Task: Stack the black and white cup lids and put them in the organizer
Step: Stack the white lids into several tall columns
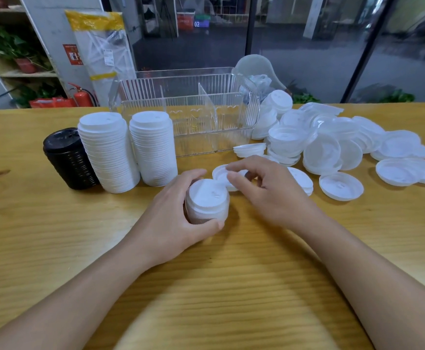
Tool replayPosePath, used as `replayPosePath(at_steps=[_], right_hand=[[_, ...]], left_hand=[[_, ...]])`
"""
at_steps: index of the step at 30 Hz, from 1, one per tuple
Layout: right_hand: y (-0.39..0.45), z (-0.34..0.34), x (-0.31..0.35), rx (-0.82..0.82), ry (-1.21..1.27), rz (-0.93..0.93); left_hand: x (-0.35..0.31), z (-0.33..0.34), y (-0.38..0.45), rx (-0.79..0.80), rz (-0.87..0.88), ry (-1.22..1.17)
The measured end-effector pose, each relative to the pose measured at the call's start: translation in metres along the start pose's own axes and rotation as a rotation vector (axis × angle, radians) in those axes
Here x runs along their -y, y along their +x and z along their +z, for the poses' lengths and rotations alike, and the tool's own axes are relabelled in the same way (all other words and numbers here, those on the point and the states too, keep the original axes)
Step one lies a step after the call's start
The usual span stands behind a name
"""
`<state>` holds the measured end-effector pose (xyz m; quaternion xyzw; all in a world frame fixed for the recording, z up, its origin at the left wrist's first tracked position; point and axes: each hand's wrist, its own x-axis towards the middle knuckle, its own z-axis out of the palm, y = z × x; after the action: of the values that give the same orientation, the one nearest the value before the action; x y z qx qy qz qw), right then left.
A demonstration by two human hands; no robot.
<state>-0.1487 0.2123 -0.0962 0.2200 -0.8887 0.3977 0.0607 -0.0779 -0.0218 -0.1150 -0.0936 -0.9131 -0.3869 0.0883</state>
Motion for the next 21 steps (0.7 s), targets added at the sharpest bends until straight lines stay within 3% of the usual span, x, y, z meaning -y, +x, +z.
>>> replayPosePath(at_steps=[5,10,15,18,21], right_hand=[[0.001,0.015,-0.013,0.06,-0.238,-0.055],[0.003,0.009,-0.014,-0.014,-0.25,-0.067],[0.005,-0.013,-0.004,-0.128,0.158,0.015],[0.005,-0.02,0.003,-0.021,0.562,0.02],[0.004,-0.019,0.006,0.14,0.801,0.057]], left_hand=[[-0.003,0.002,-0.002,0.062,0.055,-0.031],[0.0,0.004,0.0,0.169,0.044,-0.005],[0.002,0.004,0.0,0.174,0.048,-0.01],[0.002,0.004,0.0,0.12,0.028,-0.048],[0.0,0.003,0.001,0.08,0.014,-0.098]])
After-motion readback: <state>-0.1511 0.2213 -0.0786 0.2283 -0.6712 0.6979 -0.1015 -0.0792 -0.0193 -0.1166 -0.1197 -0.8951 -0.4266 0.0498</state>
